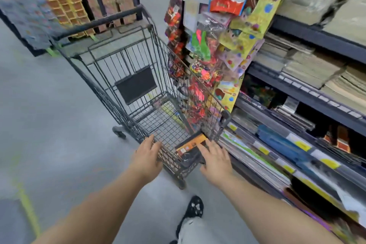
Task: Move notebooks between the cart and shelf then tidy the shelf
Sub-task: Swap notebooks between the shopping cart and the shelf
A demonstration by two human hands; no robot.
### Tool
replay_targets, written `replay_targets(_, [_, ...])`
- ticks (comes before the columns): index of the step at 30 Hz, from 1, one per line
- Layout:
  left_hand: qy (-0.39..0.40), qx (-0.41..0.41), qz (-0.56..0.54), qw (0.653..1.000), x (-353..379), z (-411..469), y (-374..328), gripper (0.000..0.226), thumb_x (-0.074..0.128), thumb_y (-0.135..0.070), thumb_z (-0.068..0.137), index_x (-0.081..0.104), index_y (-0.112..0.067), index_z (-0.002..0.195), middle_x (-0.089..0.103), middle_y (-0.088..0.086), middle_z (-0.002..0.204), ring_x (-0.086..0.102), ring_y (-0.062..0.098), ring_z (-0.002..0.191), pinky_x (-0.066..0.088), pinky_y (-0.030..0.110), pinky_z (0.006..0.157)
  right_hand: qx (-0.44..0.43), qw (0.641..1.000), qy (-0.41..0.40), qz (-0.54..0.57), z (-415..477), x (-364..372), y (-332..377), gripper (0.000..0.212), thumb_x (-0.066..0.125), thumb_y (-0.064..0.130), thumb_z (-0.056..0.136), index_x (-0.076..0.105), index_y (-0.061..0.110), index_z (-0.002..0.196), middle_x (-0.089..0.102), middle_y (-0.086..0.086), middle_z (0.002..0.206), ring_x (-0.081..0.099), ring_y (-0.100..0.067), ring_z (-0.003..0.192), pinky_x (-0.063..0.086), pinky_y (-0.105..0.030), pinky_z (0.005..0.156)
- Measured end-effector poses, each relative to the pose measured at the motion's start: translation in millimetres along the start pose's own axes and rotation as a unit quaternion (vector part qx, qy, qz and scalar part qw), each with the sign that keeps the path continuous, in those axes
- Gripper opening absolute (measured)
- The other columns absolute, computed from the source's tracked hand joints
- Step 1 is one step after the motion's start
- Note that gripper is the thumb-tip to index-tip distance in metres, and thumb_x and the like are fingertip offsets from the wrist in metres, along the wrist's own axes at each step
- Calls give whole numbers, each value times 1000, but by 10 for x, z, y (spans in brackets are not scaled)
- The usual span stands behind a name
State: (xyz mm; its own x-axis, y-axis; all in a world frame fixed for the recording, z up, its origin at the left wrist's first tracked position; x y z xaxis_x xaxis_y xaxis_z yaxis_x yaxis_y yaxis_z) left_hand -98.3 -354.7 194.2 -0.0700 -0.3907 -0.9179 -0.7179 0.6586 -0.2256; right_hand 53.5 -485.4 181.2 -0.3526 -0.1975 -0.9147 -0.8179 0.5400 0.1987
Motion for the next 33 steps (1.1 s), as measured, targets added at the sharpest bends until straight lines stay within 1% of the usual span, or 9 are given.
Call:
replay_targets(5, [-7, 57, 27, 998, -205, 416, -24, 69, 54, -30, 87, 23, -27, 149, 4, 7, 161, 9, 26, 147, 18, 44, 118, -35, 999, 37, -16, 540, 31, 117, 66, 48, 23, 91, 18, 34, 149, 7, 0, 161, 6, -19, 147, 1, -45, 118])
replay_targets(9, [32, 30, 25, 999, -277, 727, 269, 70, 53, -29, 87, 20, -28, 149, 2, 4, 161, 9, 25, 147, 17, 42, 119, 13, 998, 58, 29, 972, 39, 215, 64, 52, 27, 90, 22, 34, 147, 14, 0, 159, 10, -20, 147, 5, -48, 118])
replay_targets(14, [74, -17, 3, 997, -340, 1248, 531, 63, 54, -30, 88, 28, -25, 146, 11, 5, 159, 23, 27, 143, 27, 40, 115, 40, 991, 94, 89, 1436, 79, 296, 62, 56, 28, 88, 28, 32, 144, 23, 1, 156, 21, -22, 142, 18, -45, 117])
replay_targets(16, [108, 0, 6, 994, -272, 1453, 476, 60, 54, -31, 86, 34, -24, 143, 17, 7, 157, 28, 27, 140, 31, 42, 113, 84, 979, 115, 144, 1536, 132, 191, 65, 61, 27, 86, 30, 34, 142, 29, 3, 152, 32, -22, 136, 31, -42, 110])
replay_targets(19, [178, 31, 7, 983, -36, 1726, 335, 62, 53, -31, 85, 34, -22, 144, 23, 6, 154, 28, 26, 140, 30, 41, 113, 151, 956, 115, 222, 1617, 211, 0, 69, 62, 22, 86, 28, 33, 145, 35, 2, 146, 45, -20, 122, 42, -29, 85])
replay_targets(24, [266, 106, 102, 953, 397, 2218, 138, 71, 59, -34, 88, 21, -27, 148, 11, 2, 159, 26, 26, 141, 30, 45, 114, 266, 902, 88, 330, 1767, 535, -204, 72, 66, 20, 81, 32, 28, 144, 41, -6, 141, 50, -25, 119, 40, -30, 91])
replay_targets(28, [325, 170, 133, 921, 711, 2558, -52, 70, 54, -30, 92, 15, -23, 150, 3, 3, 160, 25, 28, 142, 30, 39, 114, 404, 806, 49, 430, 1773, 953, -354, 72, 72, 21, 79, 36, 25, 141, 50, -10, 133, 53, -29, 117, 43, -27, 85])
replay_targets(30, [341, 173, 115, 917, 915, 2765, -96, 66, 54, -28, 93, 20, -22, 149, 11, 5, 159, 38, 27, 135, 37, 35, 108, 454, 750, 15, 480, 1785, 1210, -406, 65, 72, 18, 76, 46, 23, 135, 55, -9, 127, 58, -26, 108, 46, -23, 83])
replay_targets(33, [371, 111, 41, 921, 1350, 3081, -57, 51, 55, -28, 92, 40, -19, 140, 42, 6, 143, 55, 18, 102, 46, 28, 90, 508, 688, -35, 518, 1803, 1562, -512, 48, 68, 6, 76, 59, 16, 122, 63, -5, 114, 62, -18, 91, 48, -8, 69])
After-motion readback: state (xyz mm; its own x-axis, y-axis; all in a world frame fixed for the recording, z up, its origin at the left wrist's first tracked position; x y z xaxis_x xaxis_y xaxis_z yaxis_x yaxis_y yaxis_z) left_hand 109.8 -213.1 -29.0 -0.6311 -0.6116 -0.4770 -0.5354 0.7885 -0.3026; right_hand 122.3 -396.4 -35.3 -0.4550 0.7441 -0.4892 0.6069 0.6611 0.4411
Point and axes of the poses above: each hand's wrist, its own z-axis towards the middle knuckle, its own x-axis out of the palm, y = z × x, the point moved 10 cm from there along z, towards the middle knuckle
